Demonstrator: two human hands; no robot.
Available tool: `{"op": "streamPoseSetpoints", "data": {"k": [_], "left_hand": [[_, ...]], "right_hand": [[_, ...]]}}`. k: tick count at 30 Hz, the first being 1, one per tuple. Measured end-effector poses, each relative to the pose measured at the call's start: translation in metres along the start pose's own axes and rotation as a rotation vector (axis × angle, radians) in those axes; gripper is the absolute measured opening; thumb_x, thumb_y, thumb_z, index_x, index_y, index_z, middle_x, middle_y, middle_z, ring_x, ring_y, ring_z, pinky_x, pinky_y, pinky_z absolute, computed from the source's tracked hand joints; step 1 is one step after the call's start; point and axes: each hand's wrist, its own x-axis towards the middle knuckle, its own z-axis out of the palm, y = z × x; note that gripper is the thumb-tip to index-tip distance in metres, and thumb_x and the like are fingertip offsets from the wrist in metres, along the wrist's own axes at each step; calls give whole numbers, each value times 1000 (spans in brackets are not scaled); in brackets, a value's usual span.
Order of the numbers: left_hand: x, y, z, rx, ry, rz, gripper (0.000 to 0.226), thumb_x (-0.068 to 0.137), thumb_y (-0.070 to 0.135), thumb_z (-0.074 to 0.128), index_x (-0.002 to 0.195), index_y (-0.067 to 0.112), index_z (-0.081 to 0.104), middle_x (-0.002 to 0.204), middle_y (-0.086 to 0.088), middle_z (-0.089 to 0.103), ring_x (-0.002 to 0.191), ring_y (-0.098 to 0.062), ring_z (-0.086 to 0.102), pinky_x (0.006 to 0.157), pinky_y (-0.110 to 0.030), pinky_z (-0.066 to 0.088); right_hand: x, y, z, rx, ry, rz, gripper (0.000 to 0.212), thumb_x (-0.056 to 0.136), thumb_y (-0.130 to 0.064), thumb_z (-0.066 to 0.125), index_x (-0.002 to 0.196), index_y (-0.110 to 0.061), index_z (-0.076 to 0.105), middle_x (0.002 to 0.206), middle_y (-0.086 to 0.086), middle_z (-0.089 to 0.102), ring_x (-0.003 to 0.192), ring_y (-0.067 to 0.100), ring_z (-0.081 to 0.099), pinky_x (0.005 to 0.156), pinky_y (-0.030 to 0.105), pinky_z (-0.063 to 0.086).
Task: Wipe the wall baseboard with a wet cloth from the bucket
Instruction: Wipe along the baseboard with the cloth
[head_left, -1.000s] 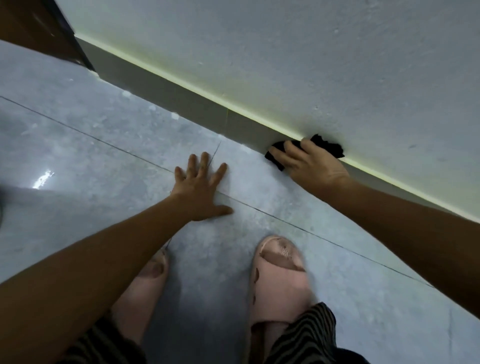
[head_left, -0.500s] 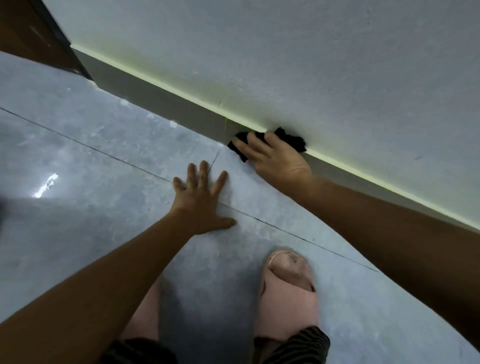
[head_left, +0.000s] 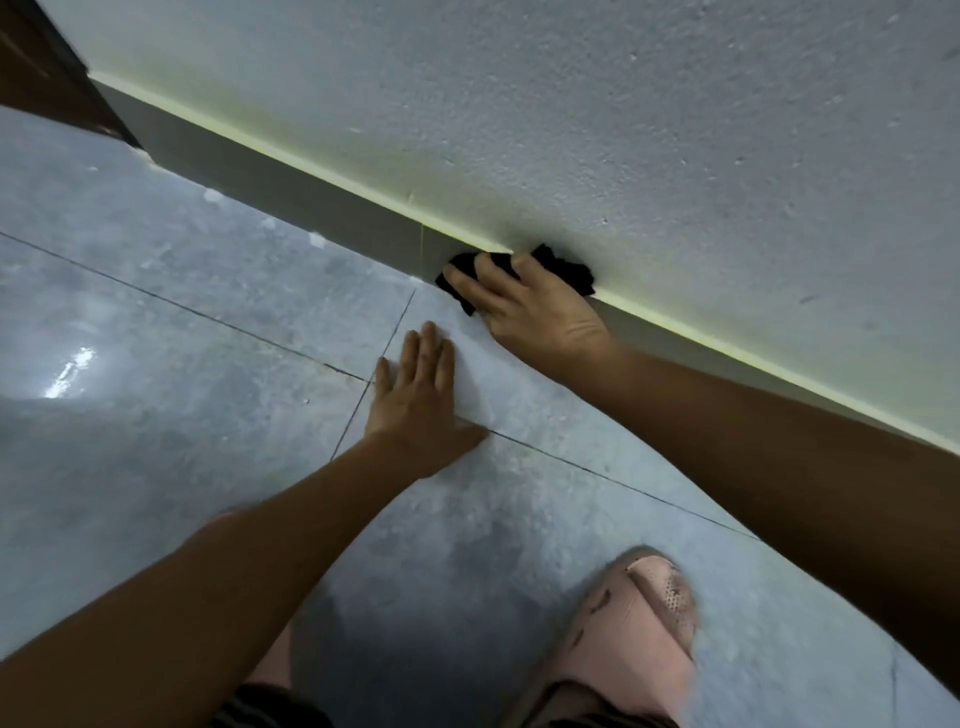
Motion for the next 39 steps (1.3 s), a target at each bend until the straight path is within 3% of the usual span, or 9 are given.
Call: {"op": "streamPoseSetpoints", "data": {"k": [6,9,13,16,22,25,29,34,39], "left_hand": [[-2,-5,8,48,14,60,97,87,68,33,148,15,-20,155,-11,-30,143,-29,-26,117,-49,-8],[-1,-2,9,100,20,51,97,87,69,30,148,13,-21,155,-13,-29,143,-31,-25,117,-50,-6],[-1,2,9,113,21,31,98,87,67,34,148,11,-19,155,-15,-27,143,-33,-23,116,-52,-5],[0,10,7,77,14,11,100,87,63,39,148,7,-17,155,-18,-26,143,-34,-23,117,-49,-8],[0,18,15,9,54,18,97,91,60,34,145,0,-20,155,-21,-25,144,-33,-22,118,-42,-7],[-3,21,22,56,161,110,87,93,59,21,144,4,-24,155,-18,-26,144,-32,-22,116,-44,-10],[-6,28,29,81,149,160,80,95,55,16,144,5,-23,155,-16,-25,144,-30,-23,115,-43,-13],[-4,34,33,109,96,198,79,97,54,18,147,3,-17,156,-16,-23,144,-29,-21,118,-40,-10],[-5,37,28,154,59,183,79,97,52,18,147,2,-18,156,-18,-23,144,-31,-21,119,-41,-7]], "right_hand": [[-70,-3,36,-9,-171,-79,55,98,-10,36,149,-3,16,159,10,-12,142,30,11,105,40,27],[-79,1,39,-38,-96,46,56,93,-17,49,147,-16,33,161,1,5,139,25,25,100,39,33],[-41,8,17,-26,45,120,53,87,-25,51,140,-21,47,153,-8,32,130,19,42,86,41,22],[-20,4,12,-33,92,53,53,95,-20,46,146,-12,35,159,2,15,138,27,27,99,43,26],[-63,-15,46,30,-142,-52,56,99,-12,35,150,-2,13,159,11,-10,143,31,8,107,40,25],[-107,-16,71,-12,-204,-56,54,98,-11,38,149,-9,21,160,10,-9,142,30,13,104,41,28],[-124,-6,82,-128,-59,114,50,83,-21,63,132,-25,57,158,-6,20,127,27,27,87,41,26],[-86,-7,54,-70,69,129,58,85,-13,43,141,-23,46,159,-5,15,133,24,29,89,42,26],[-98,-12,64,-2,-122,52,52,95,-14,47,145,-15,35,160,5,-7,143,26,13,101,41,29]]}}
